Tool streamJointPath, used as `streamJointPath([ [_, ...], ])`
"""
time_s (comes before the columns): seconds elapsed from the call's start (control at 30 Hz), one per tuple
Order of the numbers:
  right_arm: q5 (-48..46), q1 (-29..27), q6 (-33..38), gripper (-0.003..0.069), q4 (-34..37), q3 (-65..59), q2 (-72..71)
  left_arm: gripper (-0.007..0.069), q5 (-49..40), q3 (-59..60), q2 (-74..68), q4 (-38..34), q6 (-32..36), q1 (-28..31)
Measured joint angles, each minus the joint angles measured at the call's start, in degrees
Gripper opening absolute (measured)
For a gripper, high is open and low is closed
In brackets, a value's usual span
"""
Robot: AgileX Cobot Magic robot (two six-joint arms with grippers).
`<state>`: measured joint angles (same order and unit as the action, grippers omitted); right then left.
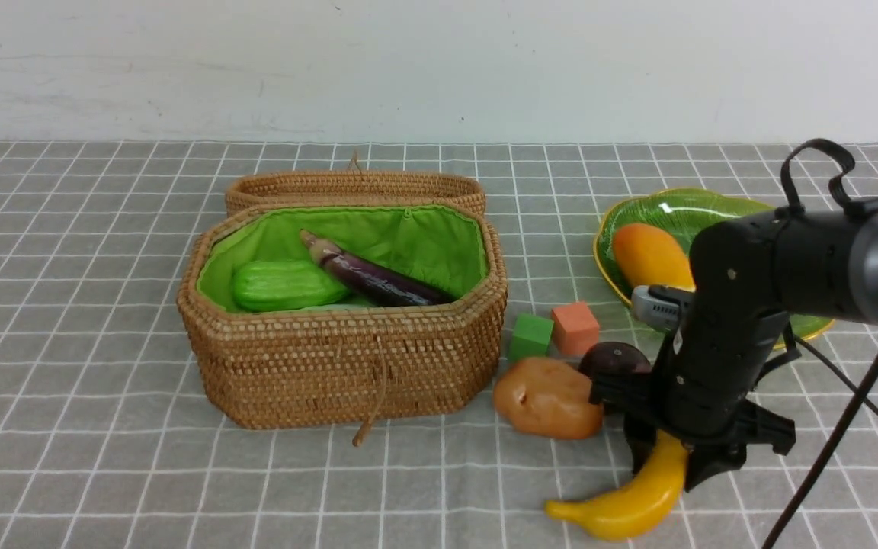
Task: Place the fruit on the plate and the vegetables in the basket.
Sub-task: Use the right arm to grab a banana and put it into the right plate
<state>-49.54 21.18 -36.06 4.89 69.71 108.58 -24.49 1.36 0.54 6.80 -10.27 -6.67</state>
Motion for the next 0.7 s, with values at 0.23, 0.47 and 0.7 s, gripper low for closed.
streamJointPath([
  [0.23, -2.73, -0.42, 1.49, 0.0308, -3.46, 0.00, -4.01, 0.0238, 0.00, 0.00, 0.00, 0.00, 0.00, 0.00],
  [0.47, -7.55, -3.99, 7.80, 0.0308, -2.55, 0.00, -6.58, 0.0238, 0.00, 0.00, 0.00, 0.00, 0.00, 0.00],
  [0.7, -13.29, -11.25, 18.11, 0.0308, 2.60, 1.17, -8.31, 0.0238, 0.00, 0.00, 0.00, 0.00, 0.00, 0.00],
])
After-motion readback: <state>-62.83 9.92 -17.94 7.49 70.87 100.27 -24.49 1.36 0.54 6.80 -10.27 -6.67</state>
